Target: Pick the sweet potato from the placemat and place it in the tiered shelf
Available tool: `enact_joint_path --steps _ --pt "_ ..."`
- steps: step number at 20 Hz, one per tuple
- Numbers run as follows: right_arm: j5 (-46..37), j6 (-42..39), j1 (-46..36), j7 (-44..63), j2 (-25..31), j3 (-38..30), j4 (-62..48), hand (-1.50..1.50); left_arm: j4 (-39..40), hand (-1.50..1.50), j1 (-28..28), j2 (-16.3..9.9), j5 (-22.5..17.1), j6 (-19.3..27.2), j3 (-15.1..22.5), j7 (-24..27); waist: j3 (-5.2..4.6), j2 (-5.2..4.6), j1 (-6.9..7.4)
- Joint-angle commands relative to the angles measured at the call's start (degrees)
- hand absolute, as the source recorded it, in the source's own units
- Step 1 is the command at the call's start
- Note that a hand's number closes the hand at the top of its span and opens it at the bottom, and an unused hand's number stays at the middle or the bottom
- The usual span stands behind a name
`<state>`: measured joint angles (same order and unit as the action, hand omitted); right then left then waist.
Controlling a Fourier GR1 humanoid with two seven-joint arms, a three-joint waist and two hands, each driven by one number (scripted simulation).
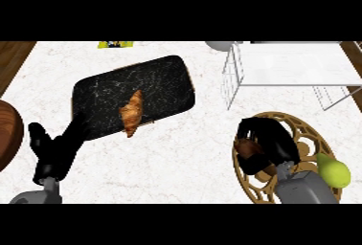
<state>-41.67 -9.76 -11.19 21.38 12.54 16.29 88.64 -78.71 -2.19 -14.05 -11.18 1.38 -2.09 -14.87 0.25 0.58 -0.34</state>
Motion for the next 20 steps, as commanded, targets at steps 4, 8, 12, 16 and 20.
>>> enact_joint_path --steps 4,8,12,16,20 --pt "3.1 -3.8 1.7 5.1 0.3 -0.6 25.0 1.50 1.0 0.00 0.4 -0.5 0.1 0.2 -0.7 -2.3 -0.31 -0.09 -1.05" --pt "2.4 -7.1 -3.1 16.7 -1.2 -3.1 36.4 1.50 -0.2 0.00 0.4 0.4 0.1 0.8 -0.6 -2.6 -0.32 -0.10 -0.71" --pt "11.3 -15.7 -11.0 23.1 3.6 -16.1 40.8 1.50 2.5 0.00 -1.0 -0.8 -0.4 -1.0 -1.5 -2.8 -0.33 -0.38 -0.62" --pt "15.6 -19.3 -23.6 31.0 4.9 -22.6 35.4 1.50 3.4 0.00 0.5 1.6 1.8 -0.4 0.1 1.5 -0.34 -0.53 0.29" --pt "21.1 -21.6 -29.7 36.2 7.9 -28.3 35.0 1.50 2.2 0.00 0.7 3.3 2.8 1.9 0.7 0.1 -0.32 -0.39 0.01"
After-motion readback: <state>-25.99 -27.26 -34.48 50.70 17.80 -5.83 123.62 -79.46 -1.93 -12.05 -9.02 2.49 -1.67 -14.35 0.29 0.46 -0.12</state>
